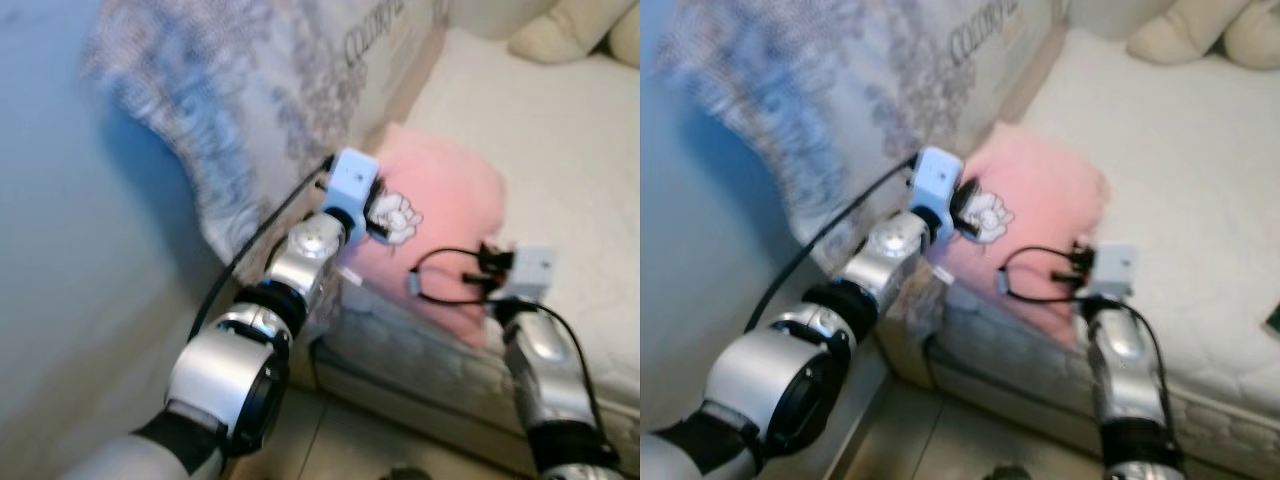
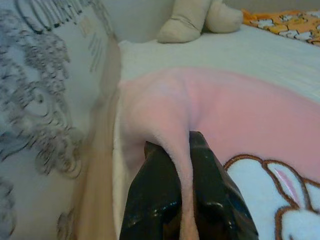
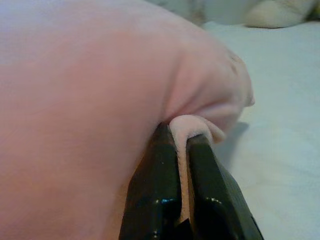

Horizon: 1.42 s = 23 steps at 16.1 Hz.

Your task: Clean up the room

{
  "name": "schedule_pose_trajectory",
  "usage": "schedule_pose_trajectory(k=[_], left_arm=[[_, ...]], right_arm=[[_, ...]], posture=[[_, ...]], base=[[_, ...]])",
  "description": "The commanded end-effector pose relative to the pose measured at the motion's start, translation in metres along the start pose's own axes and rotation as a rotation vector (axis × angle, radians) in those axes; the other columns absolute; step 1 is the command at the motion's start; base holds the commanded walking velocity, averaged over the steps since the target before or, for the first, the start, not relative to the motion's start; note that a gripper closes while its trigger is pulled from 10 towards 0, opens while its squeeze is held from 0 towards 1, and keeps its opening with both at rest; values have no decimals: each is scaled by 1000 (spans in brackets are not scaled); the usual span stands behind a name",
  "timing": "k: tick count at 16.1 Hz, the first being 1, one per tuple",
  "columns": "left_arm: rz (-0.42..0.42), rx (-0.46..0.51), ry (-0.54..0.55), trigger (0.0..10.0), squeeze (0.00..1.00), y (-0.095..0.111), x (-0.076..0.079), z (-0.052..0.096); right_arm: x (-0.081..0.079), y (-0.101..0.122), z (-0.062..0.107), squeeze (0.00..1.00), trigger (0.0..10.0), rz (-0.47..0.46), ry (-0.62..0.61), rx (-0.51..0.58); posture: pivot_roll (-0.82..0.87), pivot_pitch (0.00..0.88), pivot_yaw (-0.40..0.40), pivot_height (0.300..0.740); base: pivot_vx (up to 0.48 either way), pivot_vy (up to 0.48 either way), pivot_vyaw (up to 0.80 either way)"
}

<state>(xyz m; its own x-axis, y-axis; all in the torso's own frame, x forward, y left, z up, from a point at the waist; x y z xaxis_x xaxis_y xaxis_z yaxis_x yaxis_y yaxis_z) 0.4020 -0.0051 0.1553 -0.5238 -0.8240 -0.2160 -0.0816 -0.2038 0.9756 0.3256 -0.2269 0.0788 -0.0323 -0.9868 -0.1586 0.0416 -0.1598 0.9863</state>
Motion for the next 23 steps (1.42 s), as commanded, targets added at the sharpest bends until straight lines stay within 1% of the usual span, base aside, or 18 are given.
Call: schedule_pose_trajectory(k=[1, 4, 5, 7, 8, 10, 11, 12, 13, 14, 15, 16, 17, 19, 20, 21, 22, 23], left_arm=[[-11, 51, 7, 10000, 0, 21, -2, -6], [4, 47, 7, 10000, 0, 25, 2, -9], [20, 38, 1, 10000, 0, 27, 8, -11], [62, 18, -9, 10000, 0, 26, 18, -13], [77, 8, -7, 10000, 0, 26, 21, -14], [151, -19, 43, 10000, 0, 28, 17, -16], [179, -32, 88, 10000, 0, 28, 13, -17], [190, -42, 119, 10000, 0, 28, 10, -17], [198, -64, 184, 10000, 0, 24, 2, -15], [187, -72, 204, 10000, 0, 22, 0, -14], [134, -92, 233, 10000, 0, 14, -4, -11], [102, -131, 251, 10000, 0, 0, -4, -7], [107, -175, 254, 10000, 0, -15, -3, -2], [115, -221, 245, 10000, 0, -32, 2, 4], [147, -228, 242, 10000, 0, -34, 6, 4], [193, -226, 214, 10000, 0, -34, 18, 3], [212, -226, 209, 10000, 0, -33, 21, 2], [320, -227, 213, 10000, 0, -32, 28, 1]], right_arm=[[-7, 9, -3, 0, 0, -7, 15, 42], [-7, 9, -3, 0, 0, 9, 22, 34], [-6, 7, -4, 0, 0, 33, 33, 11], [1, 13, -8, 0, 0, 121, 46, -12], [9, 20, -15, 0, 0, 166, 42, -20], [21, 32, -33, 0, 0, 276, 49, -72], [23, 32, -40, 0, 0, 332, 59, -113], [24, 31, -44, 0, 0, 367, 53, -136], [21, 28, -52, 0, 0, 437, 55, -178], [18, 26, -56, 0, 0, 461, 64, -192], [5, 18, -58, 0, 0, 485, 102, -215], [-3, 1, -56, 0, 0, 469, 121, -269], [-5, -16, -50, 0, 0, 474, 124, -328], [-5, -35, -41, 0, 0, 483, 113, -380], [-4, -38, -39, 0, 9608, 493, 111, -388], [-2, -34, -41, 0, 10000, 507, 96, -376], [-1, -32, -42, 0, 10000, 510, 89, -367], [3, -20, -48, 0, 10000, 552, 68, -337]], posture=[[-152, 0, 69, 740], [-156, 0, 75, 740], [-159, 0, 81, 740], [-160, 0, 86, 740], [-160, 0, 87, 740], [-162, 9, 88, 740], [-161, 42, 84, 740], [-161, 42, 84, 740], [-158, 106, 79, 740], [-158, 106, 79, 740], [-154, 156, 63, 740], [-147, 182, 52, 740], [-141, 205, 41, 740], [-145, 240, 19, 740], [-147, 255, 11, 740], [-146, 260, 7, 740], [-146, 260, 7, 740], [-144, 262, 2, 740]], base=[[480, 0, 0], [480, 0, 0], [480, 0, 0], [480, 0, 0], [480, 0, 0], [480, 0, 0], [428, 0, 0], [0, 0, 0], [0, 0, 0], [0, 0, 0], [0, 0, 0], [0, 0, 0], [0, 0, 0], [0, 0, 0], [0, 0, 0], [0, 0, 0], [0, 0, 0], [0, 0, 0]])
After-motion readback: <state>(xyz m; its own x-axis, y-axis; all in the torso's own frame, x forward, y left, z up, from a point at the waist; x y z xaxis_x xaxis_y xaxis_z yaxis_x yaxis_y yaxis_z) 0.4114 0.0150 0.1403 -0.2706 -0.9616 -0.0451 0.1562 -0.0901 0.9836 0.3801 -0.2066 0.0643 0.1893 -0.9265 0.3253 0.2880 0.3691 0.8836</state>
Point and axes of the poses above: a point about 5 cm out from each wrist's last joint towards the gripper, its own z axis pointing back from the gripper into the wrist, its own y axis along the axis of the wrist's last joint, x = y × z, the point moved 3 cm from there along -z, pointing out of the wrist towards the gripper, and after that the axes turned 7 degrees about -z, right-handed, at the moved point
